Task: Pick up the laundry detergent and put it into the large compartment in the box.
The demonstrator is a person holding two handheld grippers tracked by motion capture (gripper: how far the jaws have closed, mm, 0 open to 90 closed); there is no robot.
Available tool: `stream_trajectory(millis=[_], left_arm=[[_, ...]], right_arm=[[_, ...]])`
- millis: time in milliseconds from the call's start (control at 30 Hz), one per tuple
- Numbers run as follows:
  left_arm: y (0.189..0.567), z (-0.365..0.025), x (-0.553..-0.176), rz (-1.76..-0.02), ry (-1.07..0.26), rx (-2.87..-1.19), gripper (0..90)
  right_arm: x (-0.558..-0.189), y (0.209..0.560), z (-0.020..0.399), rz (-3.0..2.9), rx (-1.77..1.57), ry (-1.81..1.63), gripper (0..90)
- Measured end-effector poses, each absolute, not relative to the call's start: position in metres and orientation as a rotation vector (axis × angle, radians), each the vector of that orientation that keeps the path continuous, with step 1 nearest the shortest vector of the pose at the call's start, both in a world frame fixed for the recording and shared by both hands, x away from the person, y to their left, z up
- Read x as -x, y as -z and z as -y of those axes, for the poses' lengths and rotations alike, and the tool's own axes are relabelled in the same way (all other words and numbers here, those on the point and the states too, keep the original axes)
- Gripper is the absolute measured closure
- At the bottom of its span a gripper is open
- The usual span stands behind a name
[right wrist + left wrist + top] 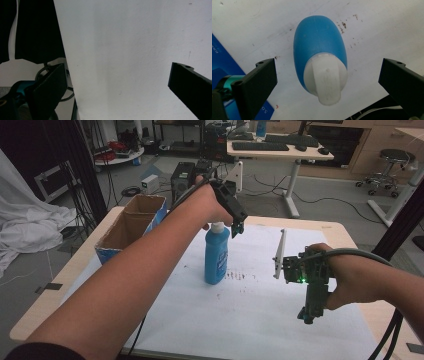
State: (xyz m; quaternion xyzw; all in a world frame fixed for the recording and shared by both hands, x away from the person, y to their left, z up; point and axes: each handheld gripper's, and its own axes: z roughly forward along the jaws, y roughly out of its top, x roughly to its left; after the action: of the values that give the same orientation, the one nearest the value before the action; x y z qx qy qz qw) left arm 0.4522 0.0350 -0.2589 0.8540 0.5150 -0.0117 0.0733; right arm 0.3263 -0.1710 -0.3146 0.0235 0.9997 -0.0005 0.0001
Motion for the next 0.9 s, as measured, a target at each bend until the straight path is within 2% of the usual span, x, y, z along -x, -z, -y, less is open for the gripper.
stream_trajectory(millis=[900], left_arm=[[0.296, -0.029, -0.465, -1.607, 0.049, -2.575, 1.8]], right_arm=[[-0.331, 0.32, 0.17, -3.145, -0.069, -0.001, 1.4]])
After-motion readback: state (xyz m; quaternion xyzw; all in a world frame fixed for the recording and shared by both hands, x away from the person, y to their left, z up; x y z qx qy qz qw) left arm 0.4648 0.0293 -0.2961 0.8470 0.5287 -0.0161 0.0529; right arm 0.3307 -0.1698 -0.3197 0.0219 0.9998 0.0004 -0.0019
